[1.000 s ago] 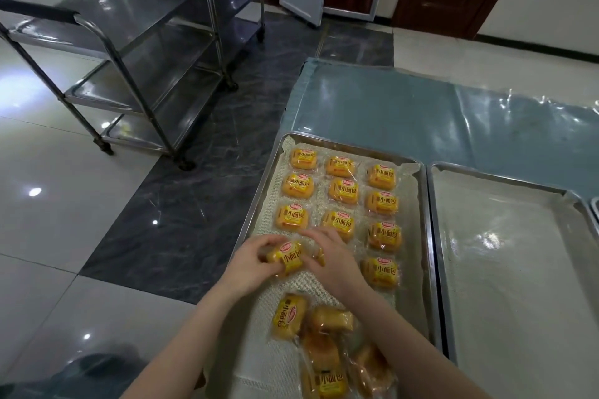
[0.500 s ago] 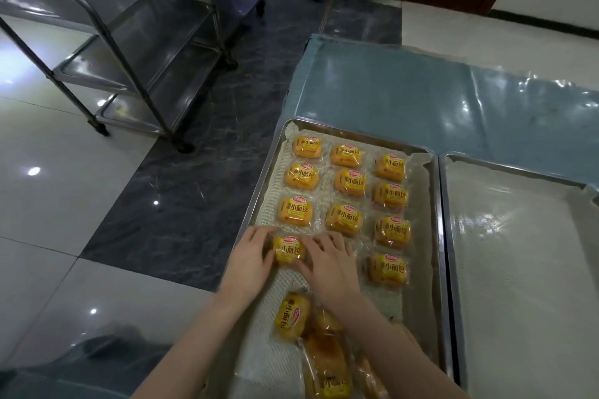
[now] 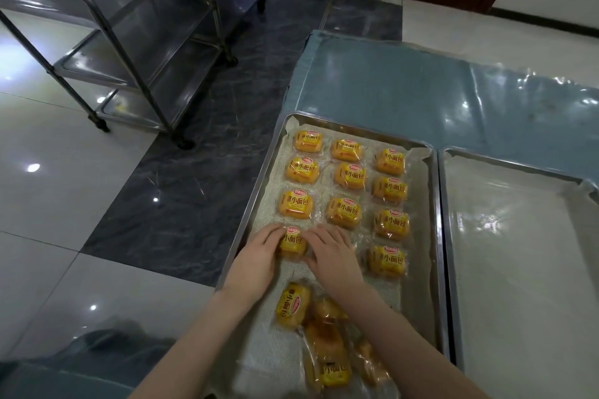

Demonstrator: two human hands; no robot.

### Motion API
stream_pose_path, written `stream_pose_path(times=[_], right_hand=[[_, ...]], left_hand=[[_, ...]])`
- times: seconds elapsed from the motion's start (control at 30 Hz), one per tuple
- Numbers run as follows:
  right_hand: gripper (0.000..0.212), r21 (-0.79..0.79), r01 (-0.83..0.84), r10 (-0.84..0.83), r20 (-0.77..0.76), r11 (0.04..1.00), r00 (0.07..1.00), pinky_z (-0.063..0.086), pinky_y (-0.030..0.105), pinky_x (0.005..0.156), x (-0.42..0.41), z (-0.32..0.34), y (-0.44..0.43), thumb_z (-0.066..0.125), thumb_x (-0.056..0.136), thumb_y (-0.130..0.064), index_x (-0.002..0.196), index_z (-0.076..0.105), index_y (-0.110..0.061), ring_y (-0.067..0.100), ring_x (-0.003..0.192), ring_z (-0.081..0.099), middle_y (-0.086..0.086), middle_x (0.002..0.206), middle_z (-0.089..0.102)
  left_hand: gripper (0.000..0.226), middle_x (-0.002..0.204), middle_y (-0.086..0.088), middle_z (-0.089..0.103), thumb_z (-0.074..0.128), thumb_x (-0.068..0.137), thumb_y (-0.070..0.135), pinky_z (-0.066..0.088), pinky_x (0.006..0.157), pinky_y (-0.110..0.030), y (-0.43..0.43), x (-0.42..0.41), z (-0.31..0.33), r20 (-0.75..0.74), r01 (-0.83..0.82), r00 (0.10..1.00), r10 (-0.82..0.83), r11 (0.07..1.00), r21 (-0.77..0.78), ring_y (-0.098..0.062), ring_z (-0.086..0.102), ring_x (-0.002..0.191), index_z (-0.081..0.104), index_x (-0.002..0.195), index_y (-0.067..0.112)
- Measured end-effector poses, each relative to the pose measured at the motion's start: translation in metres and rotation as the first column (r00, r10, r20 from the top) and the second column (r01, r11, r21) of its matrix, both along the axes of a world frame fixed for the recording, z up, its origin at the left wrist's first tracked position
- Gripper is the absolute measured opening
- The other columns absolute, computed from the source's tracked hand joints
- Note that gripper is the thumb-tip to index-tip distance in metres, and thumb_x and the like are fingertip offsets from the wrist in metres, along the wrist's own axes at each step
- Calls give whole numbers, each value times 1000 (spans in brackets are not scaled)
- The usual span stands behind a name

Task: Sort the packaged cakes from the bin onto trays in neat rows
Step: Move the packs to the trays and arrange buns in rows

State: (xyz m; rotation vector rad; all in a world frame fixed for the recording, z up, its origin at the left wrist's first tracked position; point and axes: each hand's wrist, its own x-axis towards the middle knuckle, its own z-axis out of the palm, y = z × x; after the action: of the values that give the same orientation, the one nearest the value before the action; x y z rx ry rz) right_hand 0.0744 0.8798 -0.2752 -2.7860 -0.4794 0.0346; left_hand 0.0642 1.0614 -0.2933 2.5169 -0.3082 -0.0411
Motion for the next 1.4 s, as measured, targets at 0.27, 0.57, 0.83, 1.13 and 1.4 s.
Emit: stream_pose_path(times=[0.27,0.57,0.83,1.13,1.4], right_hand=[[33,148,-19,44,-162,989,986,39,32,106,-15,30,-6,58,92,-35,122,61,-20,13,118,48,-4,124,57],[23,214,-54,139,-409,975,902,48,28,91,-44,33,-4,62,90,-28,112,69,-25,7,97,58,-6,107,66],[39,242,77,7,-328,967,945,40,24,100,-56,32,2,65,88,-36,126,56,-31,5,112,48,-12,124,51],[67,125,-92,131,-355,988,926,49,31,95,-58,37,19,68,80,-41,140,42,-29,11,114,52,-9,136,43],[31,197,42,45,-417,980,908,53,35,91,-40,41,24,55,88,-1,110,65,-21,12,100,63,-5,109,69]], left_hand=[[45,130,3,52,63,89,21,47,102,-31,0,-26,24,-28,-87,996,85,991,-105,-12,53,115,53,133,20],[63,103,16,61,56,72,71,54,82,-29,-1,-83,30,-404,-76,915,3,983,-166,-2,60,90,56,121,32],[63,99,10,67,73,77,45,41,65,-9,3,-81,41,-297,-338,915,272,920,-199,-1,61,80,44,131,30],[41,98,-5,68,58,92,41,46,78,-31,-6,-83,27,-302,-486,856,419,852,-195,-18,61,88,56,124,16],[48,115,5,49,69,81,14,39,98,-24,8,-88,30,-58,-233,972,229,970,-69,-11,43,108,58,127,22]])
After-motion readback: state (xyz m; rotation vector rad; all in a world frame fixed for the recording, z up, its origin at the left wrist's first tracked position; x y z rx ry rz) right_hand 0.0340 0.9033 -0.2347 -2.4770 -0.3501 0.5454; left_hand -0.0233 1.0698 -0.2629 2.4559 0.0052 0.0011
